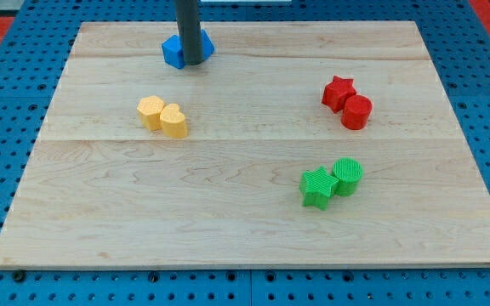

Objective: Move your arm diagonal to the blue cube

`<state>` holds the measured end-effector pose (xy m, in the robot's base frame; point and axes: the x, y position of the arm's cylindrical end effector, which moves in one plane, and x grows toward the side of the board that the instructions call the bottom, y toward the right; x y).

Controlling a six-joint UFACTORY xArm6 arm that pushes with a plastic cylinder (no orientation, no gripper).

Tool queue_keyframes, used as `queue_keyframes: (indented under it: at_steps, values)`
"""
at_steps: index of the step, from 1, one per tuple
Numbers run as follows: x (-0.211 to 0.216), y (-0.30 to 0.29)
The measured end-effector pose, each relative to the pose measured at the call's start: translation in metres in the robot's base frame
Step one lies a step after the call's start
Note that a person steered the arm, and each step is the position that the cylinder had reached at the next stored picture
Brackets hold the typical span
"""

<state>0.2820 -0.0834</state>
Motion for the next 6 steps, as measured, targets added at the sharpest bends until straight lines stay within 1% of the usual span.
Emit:
queue_keyframes:
  at_steps: [2, 3, 4, 5, 6]
  values:
    - [0.000, -0.001]
    - [0.009, 0.054]
    - [0.056, 0.059]
    - [0.090, 0.059]
    - [0.062, 0.054]
